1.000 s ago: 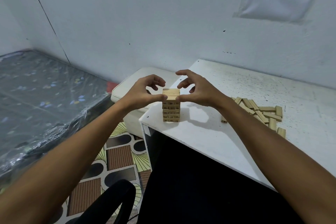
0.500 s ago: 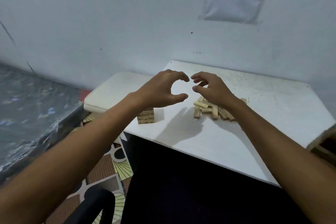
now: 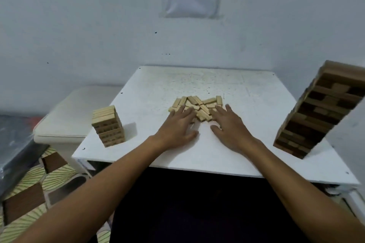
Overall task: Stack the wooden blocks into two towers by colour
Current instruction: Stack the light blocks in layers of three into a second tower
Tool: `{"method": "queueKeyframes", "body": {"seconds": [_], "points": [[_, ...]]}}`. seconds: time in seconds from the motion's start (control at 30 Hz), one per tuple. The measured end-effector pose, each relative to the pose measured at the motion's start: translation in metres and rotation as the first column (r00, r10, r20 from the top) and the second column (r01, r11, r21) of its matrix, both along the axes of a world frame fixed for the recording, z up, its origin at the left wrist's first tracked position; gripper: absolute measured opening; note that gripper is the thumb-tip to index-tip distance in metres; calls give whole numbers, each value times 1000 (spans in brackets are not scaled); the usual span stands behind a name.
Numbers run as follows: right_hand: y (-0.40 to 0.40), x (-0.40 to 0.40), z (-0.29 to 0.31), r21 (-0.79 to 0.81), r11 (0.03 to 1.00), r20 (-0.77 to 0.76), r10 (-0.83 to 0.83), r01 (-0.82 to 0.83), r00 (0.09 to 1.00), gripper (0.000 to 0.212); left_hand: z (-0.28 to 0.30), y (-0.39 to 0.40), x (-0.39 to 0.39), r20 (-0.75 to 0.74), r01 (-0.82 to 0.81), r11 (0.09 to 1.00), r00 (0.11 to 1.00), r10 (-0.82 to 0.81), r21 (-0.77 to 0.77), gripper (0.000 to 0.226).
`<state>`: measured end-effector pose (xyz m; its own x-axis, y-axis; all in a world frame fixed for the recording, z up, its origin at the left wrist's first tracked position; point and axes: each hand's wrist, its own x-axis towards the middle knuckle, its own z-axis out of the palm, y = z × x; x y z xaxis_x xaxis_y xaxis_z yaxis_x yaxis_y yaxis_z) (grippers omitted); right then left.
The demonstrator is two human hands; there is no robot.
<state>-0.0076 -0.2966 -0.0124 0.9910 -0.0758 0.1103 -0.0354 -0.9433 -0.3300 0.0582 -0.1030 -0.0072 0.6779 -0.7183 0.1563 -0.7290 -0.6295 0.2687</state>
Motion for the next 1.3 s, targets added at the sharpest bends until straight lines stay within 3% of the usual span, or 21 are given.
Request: {"method": "queueKeyframes", "body": {"seconds": [0.27,0.5,0.7,0.93,1.1,1.3], "points": [[21,-1,-8,-248,956,-2,161,-156,987,53,-18,-2,-4,92,69,995,993,-75,69,71],[34,-22,-6,-146,964,143,243,-222,959,41,-22,15,-17,176,175,983,971,-162,-60,43],[35,-46,1,7,953,139,300,-303,944,36,-20,31,-27,194,199,963,967,-163,-183,29],[31,-55,8,361,875,117,301,-323,946,30,-19,36,-30,141,132,976,984,-108,-176,47],[24,-44,14,330,911,24,253,-247,967,47,-11,31,-27,-59,70,986,995,-80,-153,70],[23,-40,15,393,895,-8,231,-210,973,49,-8,31,-23,-232,8,961,970,-75,-277,70]]}}
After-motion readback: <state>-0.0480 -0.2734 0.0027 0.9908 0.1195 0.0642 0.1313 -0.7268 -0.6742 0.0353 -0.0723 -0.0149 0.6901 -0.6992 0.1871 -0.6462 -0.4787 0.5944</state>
